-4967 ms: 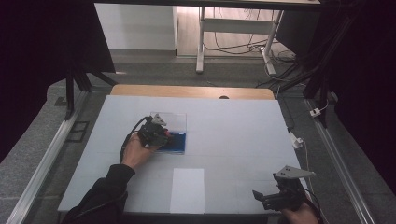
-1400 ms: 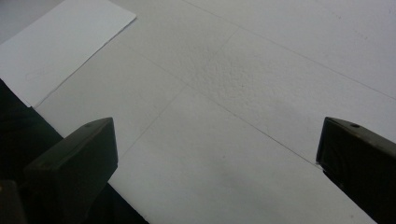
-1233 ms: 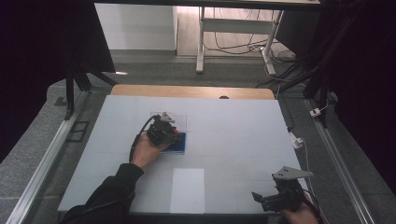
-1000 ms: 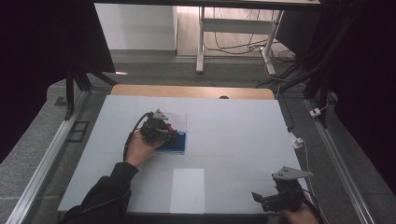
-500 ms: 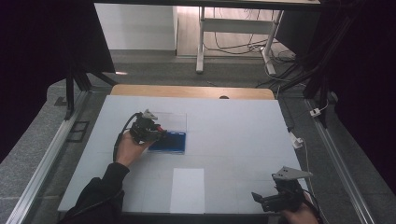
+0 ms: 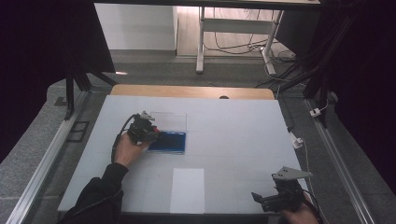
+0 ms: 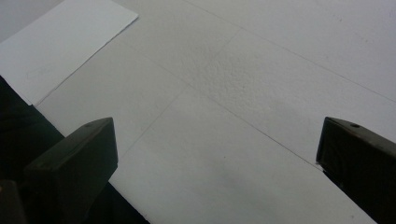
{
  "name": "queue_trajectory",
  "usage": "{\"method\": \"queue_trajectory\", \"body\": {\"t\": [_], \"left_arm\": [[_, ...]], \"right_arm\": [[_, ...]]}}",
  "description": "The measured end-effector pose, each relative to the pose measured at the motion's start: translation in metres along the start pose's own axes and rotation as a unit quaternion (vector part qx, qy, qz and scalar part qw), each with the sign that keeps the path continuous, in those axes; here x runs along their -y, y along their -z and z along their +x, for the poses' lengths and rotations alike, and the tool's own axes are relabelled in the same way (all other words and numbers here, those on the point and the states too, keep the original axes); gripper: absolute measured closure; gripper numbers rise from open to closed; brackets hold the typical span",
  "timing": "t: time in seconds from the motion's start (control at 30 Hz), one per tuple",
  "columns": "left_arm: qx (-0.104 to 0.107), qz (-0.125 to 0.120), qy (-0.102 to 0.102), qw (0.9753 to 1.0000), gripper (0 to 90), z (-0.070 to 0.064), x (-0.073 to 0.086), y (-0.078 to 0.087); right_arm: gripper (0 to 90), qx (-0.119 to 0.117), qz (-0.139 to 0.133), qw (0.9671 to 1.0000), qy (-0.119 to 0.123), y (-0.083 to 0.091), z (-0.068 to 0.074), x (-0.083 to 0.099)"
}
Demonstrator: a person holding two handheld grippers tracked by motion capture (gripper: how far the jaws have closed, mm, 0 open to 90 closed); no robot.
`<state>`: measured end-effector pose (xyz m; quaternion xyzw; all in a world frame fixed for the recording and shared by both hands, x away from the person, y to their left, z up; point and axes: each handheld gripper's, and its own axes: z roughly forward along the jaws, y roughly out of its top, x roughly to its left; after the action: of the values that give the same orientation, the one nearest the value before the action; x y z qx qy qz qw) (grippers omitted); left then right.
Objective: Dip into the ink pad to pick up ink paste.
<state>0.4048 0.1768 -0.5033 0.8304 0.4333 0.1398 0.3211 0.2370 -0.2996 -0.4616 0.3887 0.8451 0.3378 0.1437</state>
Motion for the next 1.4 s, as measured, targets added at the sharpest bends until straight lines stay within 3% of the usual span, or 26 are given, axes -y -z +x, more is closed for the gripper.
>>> {"method": "queue_trajectory", "body": {"t": [0.43,0.67,0.9,1.07,1.33,1.4], "left_arm": [[-0.023,0.011,-0.018,0.9995,58.8,-0.008,0.002,0.001],[-0.051,0.016,-0.041,0.9977,58.9,-0.017,0.002,0.0],[-0.014,0.014,0.006,0.9998,58.9,-0.005,0.002,0.0],[0.0,0.012,0.017,0.9998,59.0,0.0,0.003,0.0],[-0.053,0.021,-0.026,0.998,59.0,-0.018,-0.001,-0.001],[-0.053,0.021,-0.025,0.9981,58.9,-0.018,0.0,-0.001]], "right_arm": [[0.0,0.0,0.001,1.0,0.001,0.0,0.0,0.0],[0.0,0.001,0.006,1.0,0.002,-0.001,0.0,0.0],[0.0,0.001,0.006,1.0,0.0,-0.001,0.0,0.0],[0.0,0.0,0.007,1.0,-0.001,-0.002,0.0,0.0],[0.0,0.0,0.01,0.9999,0.002,-0.002,0.0,-0.001],[0.0,0.0,0.01,0.9999,0.003,-0.002,0.0,-0.001]]}}
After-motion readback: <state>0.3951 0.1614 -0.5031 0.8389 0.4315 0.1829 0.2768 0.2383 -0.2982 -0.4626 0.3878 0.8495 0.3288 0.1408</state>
